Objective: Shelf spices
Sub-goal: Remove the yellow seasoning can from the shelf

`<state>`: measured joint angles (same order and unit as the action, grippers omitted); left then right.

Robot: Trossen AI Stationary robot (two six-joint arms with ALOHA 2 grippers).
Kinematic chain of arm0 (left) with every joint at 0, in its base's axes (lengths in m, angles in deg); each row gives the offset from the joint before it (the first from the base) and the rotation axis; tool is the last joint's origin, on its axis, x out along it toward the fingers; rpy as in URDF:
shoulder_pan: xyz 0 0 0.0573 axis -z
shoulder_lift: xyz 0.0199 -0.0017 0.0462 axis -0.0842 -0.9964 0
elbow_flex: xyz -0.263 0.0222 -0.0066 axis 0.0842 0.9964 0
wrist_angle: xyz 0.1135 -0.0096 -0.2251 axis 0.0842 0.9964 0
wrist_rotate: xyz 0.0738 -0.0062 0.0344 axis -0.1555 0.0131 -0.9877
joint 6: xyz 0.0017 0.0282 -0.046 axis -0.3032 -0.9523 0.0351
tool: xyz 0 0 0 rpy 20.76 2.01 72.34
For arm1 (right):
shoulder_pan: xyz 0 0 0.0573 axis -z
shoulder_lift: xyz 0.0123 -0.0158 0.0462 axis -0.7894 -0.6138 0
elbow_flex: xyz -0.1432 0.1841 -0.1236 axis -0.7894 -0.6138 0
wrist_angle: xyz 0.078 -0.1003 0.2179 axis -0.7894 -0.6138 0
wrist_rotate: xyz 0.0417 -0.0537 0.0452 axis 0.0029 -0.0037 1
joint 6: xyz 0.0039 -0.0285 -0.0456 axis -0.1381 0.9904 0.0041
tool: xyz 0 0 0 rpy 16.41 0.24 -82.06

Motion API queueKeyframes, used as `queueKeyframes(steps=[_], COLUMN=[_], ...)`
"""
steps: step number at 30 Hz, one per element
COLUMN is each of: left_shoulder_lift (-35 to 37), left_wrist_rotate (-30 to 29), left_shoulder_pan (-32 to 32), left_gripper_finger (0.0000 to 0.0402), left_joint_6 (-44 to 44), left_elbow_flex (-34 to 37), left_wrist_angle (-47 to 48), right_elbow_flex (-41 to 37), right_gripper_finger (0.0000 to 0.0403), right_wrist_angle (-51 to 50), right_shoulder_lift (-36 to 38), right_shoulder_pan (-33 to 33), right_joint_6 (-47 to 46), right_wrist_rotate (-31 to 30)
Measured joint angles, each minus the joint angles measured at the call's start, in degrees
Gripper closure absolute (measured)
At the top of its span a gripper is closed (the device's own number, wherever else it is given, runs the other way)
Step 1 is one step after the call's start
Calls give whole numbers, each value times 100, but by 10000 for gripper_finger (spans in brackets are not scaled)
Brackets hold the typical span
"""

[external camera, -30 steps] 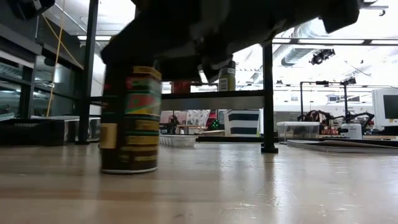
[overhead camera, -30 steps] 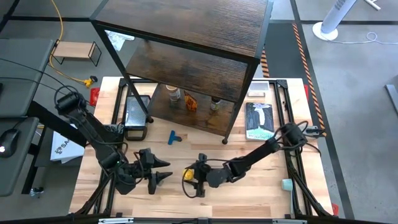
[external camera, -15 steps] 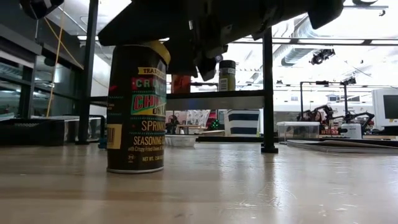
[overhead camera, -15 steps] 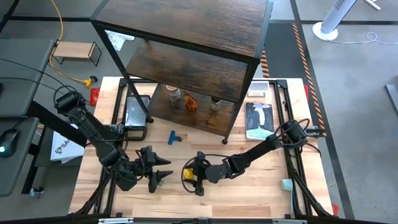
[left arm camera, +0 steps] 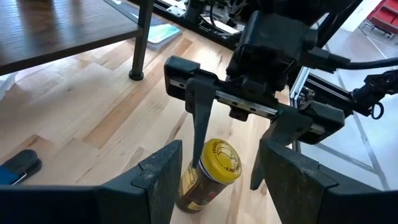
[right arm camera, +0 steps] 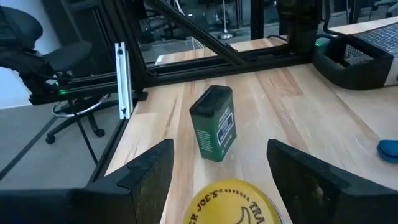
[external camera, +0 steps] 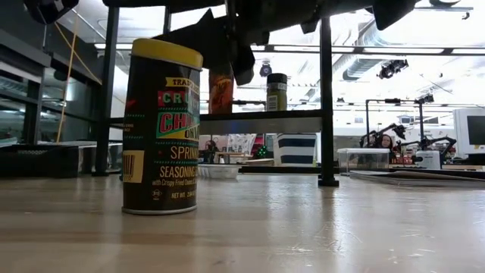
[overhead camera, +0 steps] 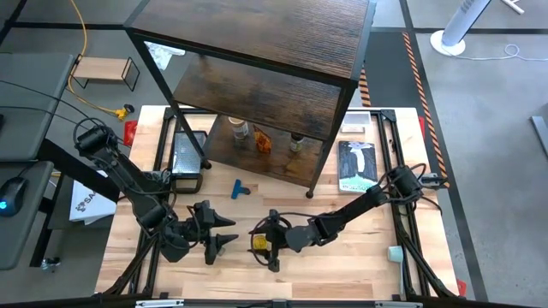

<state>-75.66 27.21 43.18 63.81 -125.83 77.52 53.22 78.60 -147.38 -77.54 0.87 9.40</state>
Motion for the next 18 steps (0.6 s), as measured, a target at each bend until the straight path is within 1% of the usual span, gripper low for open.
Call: queueKeyframes(steps=[5,10,12,15,18], left_shoulder_lift=[0,0,0,-1,-107], left_wrist_rotate=[0,65,106,289,952], left_shoulder_pan=[1,23,54,91,-79], left_gripper_finger=[192,192,192,192,197], left_joint_6=[0,2,1,-36,-311], left_elbow_flex=[0,0,0,0,-2], left_wrist_angle=[18,12,-13,-167,-370], right_elbow_flex=[0,0,0,2,2], right_gripper_finger=[148,148,148,148,156], right_wrist_angle=[402,148,-168,-1027,-2123], right_shoulder_lift=[18,399,665,1148,1682], right_shoulder_pan=[9,86,133,183,181], right_joint_6=[272,663,799,730,224], right_wrist_rotate=[-102,-471,-566,-582,-592])
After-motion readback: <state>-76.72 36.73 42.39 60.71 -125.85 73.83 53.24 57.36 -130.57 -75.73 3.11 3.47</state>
